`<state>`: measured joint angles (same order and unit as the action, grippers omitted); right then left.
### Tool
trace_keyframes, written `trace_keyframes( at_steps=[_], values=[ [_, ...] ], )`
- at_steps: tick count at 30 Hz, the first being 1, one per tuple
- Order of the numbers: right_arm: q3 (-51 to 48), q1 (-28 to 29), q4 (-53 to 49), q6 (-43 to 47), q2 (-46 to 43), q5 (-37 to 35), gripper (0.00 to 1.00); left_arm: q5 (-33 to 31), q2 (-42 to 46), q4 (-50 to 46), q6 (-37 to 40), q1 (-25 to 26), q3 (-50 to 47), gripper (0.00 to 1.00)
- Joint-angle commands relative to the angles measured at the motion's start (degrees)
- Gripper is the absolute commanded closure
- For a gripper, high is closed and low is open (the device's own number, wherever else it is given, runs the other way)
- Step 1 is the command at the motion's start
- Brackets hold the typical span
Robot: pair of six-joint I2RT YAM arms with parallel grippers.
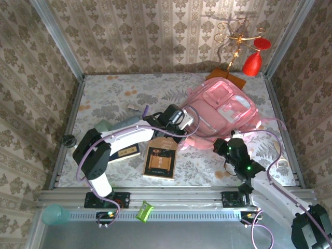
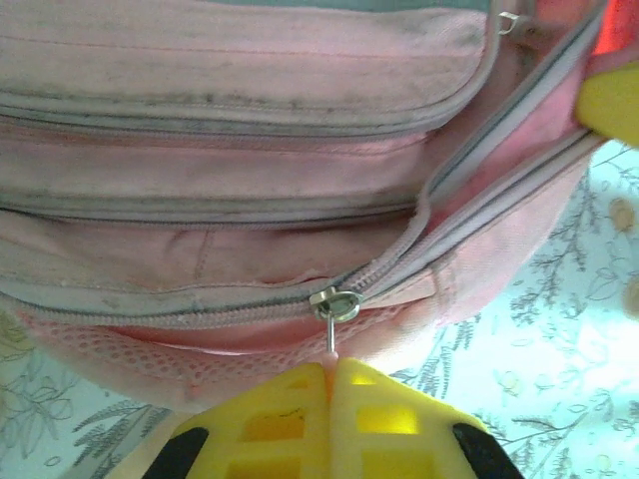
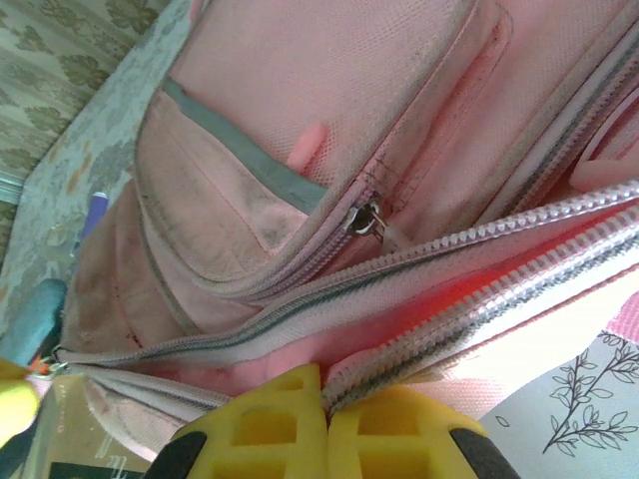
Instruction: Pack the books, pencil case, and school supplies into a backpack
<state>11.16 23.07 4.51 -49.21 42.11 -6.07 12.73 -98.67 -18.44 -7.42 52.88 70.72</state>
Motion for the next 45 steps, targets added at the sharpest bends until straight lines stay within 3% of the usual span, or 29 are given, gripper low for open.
trace_keyframes(
  at_steps=[1,7,12,14,17,21,23,25,27,29,35,45],
  values=[
    [0.19,2.11,5.22,0.33,2.58,-4.14,1.00,4.41,-1.71,1.11,-3.30,2.35,5.38,1.00],
    [1.74,4.62,4.90,0.59,4.10,-6.71,1.00,4.26,-4.74,-0.51,-2.52,3.99,8.18,1.00],
    [1.59,1.16,-9.49,-0.99,-1.16,-15.93,1.00,-8.39,0.67,-8.98,1.72,-1.09,3.29,1.00],
    [0.67,-1.45,-13.25,-1.45,-4.62,-16.48,1.00,-14.70,2.23,-11.68,3.76,-4.35,0.43,1.00],
    [0.10,-2.44,-15.24,-1.07,-7.55,-16.51,1.00,-23.85,2.61,-13.73,5.15,-5.22,-0.74,1.00],
    [0.23,-2.50,-12.20,-0.14,-5.82,-13.67,1.00,-23.89,2.00,-12.46,3.92,-4.59,0.22,1.00],
    [-0.30,-2.42,-7.92,0.46,-4.62,-10.29,1.00,-19.32,2.96,-9.24,3.11,-3.98,-0.52,1.00],
    [-0.52,-2.40,-5.12,0.52,-3.63,-8.40,1.00,-8.63,4.43,-3.61,0.70,-4.18,-1.93,0.98],
    [-0.53,-2.24,-4.06,0.80,-3.01,-8.00,1.00,4.97,3.65,0.65,-1.20,-4.69,-1.62,0.75],
    [-0.52,-2.22,-3.79,1.20,-2.82,-7.93,1.00,12.20,0.88,1.91,-1.03,-4.74,0.36,0.64],
    [-0.07,-2.19,-4.94,1.79,-3.50,-8.17,1.00,18.81,-8.23,-5.37,3.80,-5.01,9.05,0.50],
    [0.07,-2.27,-4.51,1.74,-2.00,-8.52,1.00,20.74,-14.35,-7.27,6.52,-3.68,12.18,0.53]
  ],
)
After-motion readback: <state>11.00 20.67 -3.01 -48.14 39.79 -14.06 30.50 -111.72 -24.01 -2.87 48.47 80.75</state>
